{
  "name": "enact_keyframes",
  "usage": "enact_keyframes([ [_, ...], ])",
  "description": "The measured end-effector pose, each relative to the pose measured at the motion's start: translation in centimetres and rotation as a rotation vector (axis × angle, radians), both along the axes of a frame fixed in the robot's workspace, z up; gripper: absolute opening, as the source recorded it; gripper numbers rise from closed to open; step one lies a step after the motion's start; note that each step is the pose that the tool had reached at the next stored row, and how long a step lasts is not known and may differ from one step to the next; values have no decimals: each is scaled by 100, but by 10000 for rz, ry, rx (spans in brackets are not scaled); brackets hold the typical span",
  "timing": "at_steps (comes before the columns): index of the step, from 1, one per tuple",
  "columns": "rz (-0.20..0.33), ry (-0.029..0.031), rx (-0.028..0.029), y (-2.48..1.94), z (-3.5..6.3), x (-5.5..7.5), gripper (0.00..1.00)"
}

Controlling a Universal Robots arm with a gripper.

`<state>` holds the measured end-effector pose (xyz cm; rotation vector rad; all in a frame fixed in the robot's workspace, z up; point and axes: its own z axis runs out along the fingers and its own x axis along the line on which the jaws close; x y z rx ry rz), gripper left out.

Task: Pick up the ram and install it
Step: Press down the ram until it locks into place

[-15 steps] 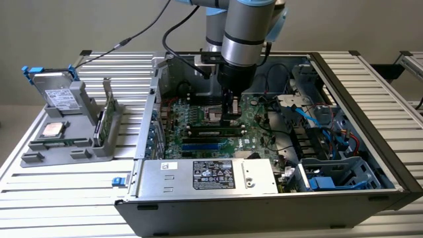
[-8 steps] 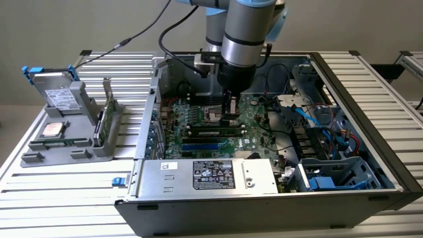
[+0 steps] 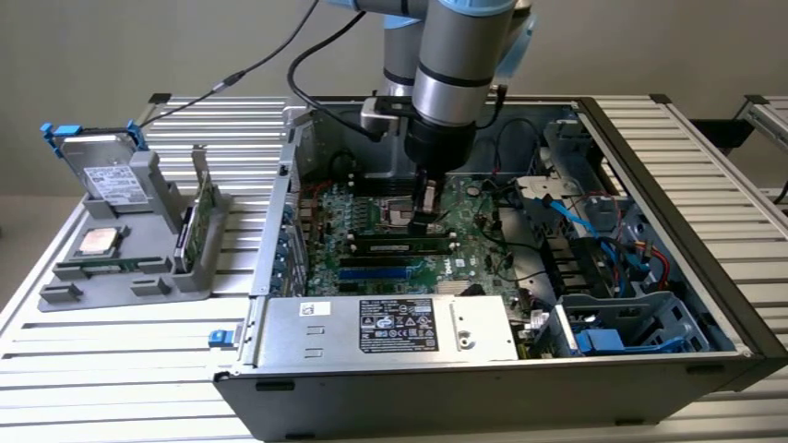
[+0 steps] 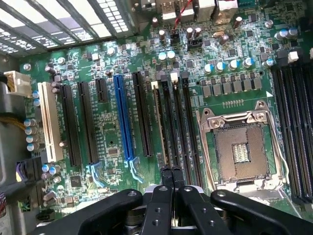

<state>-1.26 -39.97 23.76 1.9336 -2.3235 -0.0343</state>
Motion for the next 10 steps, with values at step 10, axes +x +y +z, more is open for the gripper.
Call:
enact_keyframes([
  [10, -1362, -8, -1, 0, -28, 0, 10],
])
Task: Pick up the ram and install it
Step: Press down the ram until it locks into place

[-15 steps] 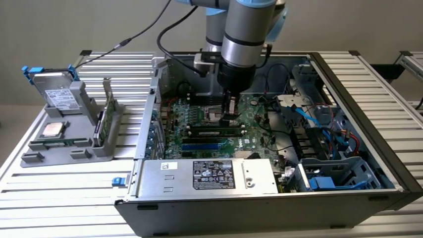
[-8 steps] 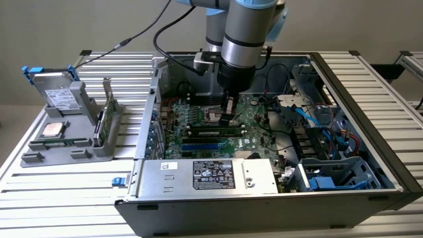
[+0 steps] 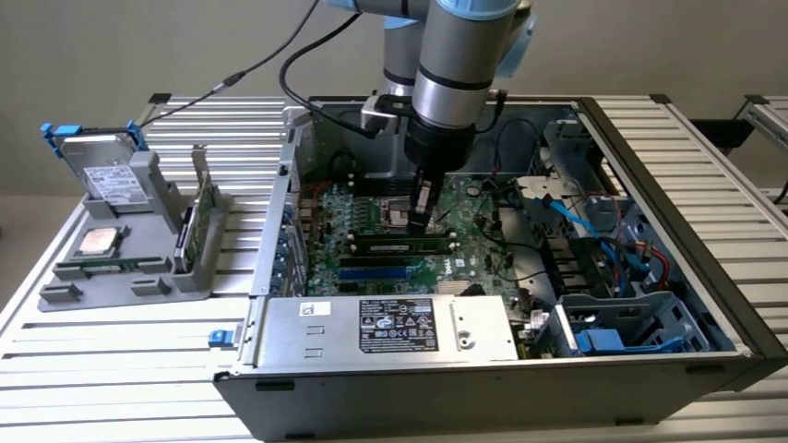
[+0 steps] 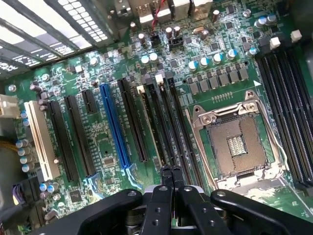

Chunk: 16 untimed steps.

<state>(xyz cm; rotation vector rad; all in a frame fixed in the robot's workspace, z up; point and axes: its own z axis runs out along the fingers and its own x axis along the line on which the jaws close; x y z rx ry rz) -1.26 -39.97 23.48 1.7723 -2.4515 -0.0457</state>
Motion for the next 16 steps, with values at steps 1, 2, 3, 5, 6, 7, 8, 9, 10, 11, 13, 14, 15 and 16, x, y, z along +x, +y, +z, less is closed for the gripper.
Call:
enact_keyframes([
  [1, -152, 0, 0, 0, -4, 0, 10],
  [2, -304, 0, 0, 0, -8, 0, 10],
  [3, -474, 0, 0, 0, -13, 0, 10],
  [5, -785, 0, -1, 0, -22, 0, 10],
  [6, -939, 0, -1, 0, -27, 0, 10],
  [7, -1098, 0, 0, 0, -31, 0, 10],
  [8, -1256, 0, -2, 0, -32, 0, 10],
  [9, -1412, 1, -4, 0, -32, 0, 10],
  [10, -1551, 0, -2, 0, -32, 0, 10],
  [11, -1706, 0, -1, 0, -33, 0, 10],
  [13, -2004, 0, -1, 0, -33, 0, 10],
  [14, -2149, 0, -1, 0, -33, 0, 10],
  [15, -2298, 0, 0, 0, -33, 0, 10],
  [16, -2443, 0, 0, 0, -33, 0, 10],
])
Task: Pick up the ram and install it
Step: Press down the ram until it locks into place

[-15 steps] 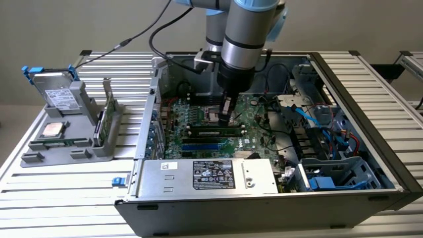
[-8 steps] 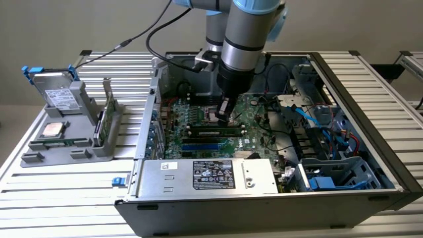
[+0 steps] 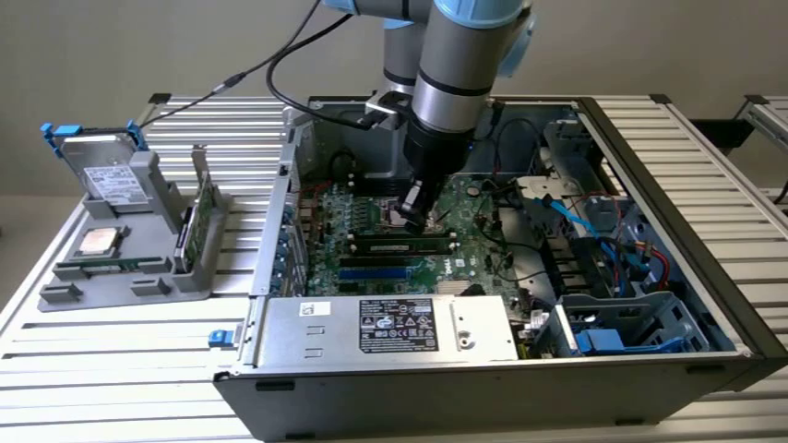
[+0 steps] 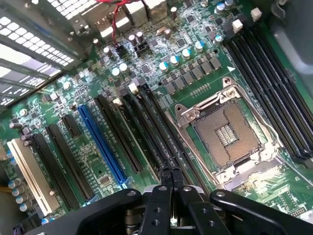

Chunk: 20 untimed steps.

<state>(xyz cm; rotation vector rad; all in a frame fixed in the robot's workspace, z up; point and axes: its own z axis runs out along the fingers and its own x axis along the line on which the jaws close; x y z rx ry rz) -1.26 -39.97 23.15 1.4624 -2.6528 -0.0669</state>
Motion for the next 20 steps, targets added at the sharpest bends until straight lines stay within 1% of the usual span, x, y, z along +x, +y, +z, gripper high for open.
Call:
enact_keyframes([
  [6, -826, 0, -1, 0, 1, 0, 10],
  [10, -1264, 0, -1, 0, 7, 0, 10],
  [15, -1683, 0, -9, 0, 62, 0, 10],
  [18, -1883, -1, -27, 0, 97, 0, 10],
  [20, -1984, -5, -62, 0, 112, 1, 10],
])
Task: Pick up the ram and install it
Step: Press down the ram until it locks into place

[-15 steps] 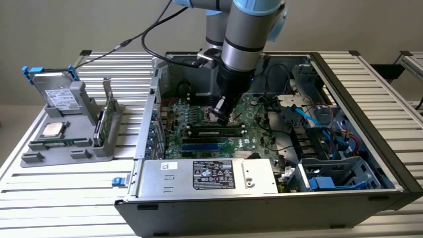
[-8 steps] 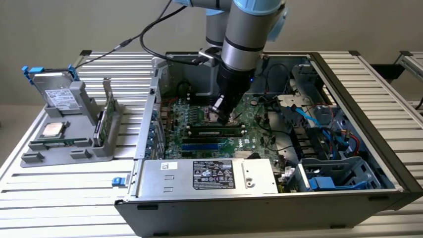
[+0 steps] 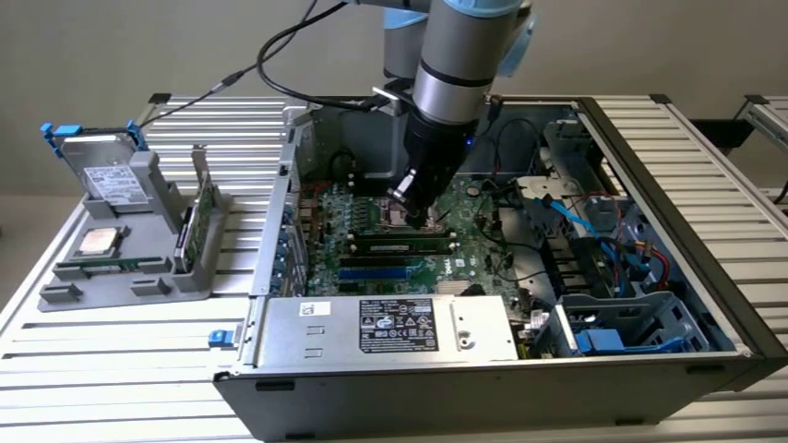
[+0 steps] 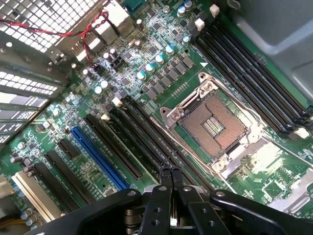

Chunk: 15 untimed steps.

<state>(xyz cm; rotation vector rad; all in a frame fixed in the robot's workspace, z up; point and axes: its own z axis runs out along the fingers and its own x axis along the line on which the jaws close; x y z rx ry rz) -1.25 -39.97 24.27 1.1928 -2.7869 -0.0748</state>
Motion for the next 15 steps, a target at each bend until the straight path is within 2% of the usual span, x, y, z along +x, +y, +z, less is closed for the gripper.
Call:
enact_keyframes([
  [2, -86, 0, -63, 0, 11, 0, 10],
  [4, -165, 0, -154, 0, 18, -1, 10],
  [8, -317, -1, -444, 0, 19, -1, 10],
  [9, -362, -2, -502, 0, 19, 0, 10],
  [11, -494, 2, -564, -1, 20, 0, 10],
  [15, -924, 12, -606, 0, 20, -1, 10],
])
